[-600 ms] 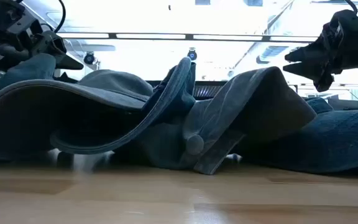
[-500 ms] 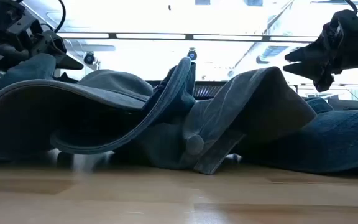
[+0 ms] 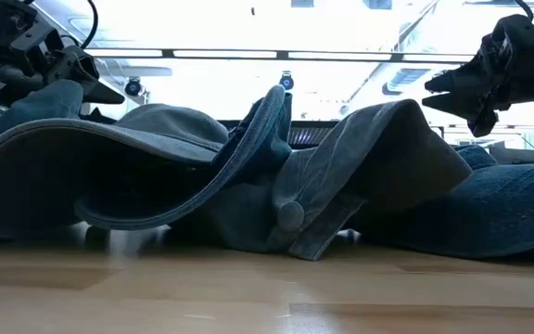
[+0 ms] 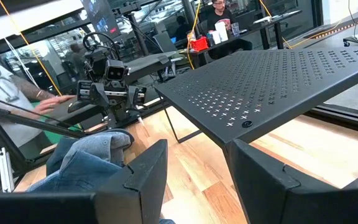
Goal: Pick & Place hat
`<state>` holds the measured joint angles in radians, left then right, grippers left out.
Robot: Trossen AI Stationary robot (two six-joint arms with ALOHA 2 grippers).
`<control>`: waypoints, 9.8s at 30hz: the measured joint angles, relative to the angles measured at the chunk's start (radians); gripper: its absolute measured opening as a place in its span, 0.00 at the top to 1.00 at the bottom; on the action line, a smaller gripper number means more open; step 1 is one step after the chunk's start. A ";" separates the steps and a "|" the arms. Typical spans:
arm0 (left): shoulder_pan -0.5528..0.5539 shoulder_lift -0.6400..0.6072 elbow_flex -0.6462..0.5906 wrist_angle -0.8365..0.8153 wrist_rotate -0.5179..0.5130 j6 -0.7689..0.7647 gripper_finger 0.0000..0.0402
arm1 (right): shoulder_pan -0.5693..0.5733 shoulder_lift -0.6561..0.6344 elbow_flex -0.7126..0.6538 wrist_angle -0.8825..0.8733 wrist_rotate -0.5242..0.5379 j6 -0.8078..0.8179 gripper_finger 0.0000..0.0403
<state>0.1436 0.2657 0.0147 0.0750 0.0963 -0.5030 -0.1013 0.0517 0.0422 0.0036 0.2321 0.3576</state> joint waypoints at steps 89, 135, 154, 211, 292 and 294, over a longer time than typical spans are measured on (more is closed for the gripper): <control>0.000 0.000 0.000 0.000 0.000 0.000 0.34 | 0.000 0.000 0.000 0.000 0.000 0.025 0.58; 0.000 0.000 0.000 -0.003 0.000 0.000 0.34 | -0.001 0.244 0.278 -0.435 0.038 0.248 0.58; 0.000 0.000 0.000 -0.003 0.000 0.000 0.34 | -0.001 0.237 0.236 -0.335 -0.149 -0.067 0.58; 0.000 0.008 0.242 -0.111 -0.049 -0.077 0.34 | 0.103 0.195 -0.008 0.203 -0.119 -0.047 0.58; -0.157 0.724 0.495 -0.468 0.209 -1.199 0.79 | 0.103 0.196 -0.008 0.199 -0.120 -0.045 0.58; -0.157 0.724 0.495 -0.469 0.212 -1.189 0.84 | 0.103 0.196 -0.008 0.199 -0.119 -0.045 0.58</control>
<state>-0.0137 0.9901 0.5098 -0.3937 0.3088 -1.6917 0.0020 0.2474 0.0341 0.2028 0.1127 0.3130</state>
